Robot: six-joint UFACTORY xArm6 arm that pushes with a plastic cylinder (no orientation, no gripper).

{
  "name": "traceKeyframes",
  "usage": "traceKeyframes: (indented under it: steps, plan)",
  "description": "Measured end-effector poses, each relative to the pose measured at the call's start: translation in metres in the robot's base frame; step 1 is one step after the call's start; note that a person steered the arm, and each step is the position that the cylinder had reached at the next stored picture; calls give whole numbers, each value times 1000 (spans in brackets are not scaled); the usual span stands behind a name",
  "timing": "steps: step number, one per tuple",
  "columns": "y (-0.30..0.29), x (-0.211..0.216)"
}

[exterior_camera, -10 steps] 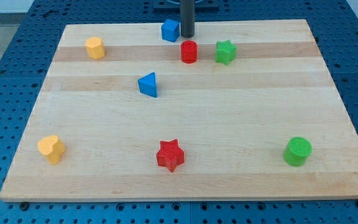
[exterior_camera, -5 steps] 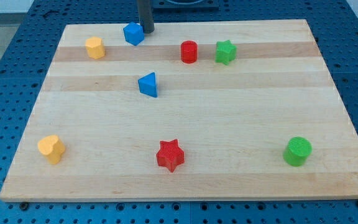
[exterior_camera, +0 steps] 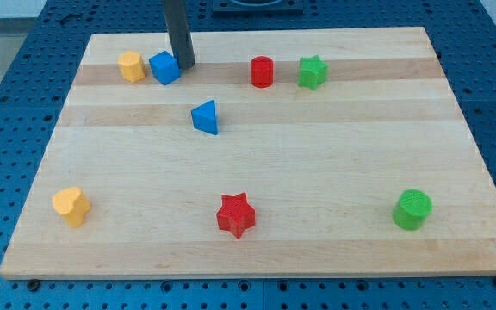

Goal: Move blue cube towards yellow hexagon

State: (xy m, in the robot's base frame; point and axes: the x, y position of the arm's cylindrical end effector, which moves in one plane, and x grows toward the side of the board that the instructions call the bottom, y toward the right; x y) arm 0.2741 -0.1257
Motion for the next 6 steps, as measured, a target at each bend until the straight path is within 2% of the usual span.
traceKeyframes:
  steps: [1, 3, 4, 6]
  plan:
    - [-16, 6]
    - [-33, 48]
    - [-29, 58]
    - [-62, 70]
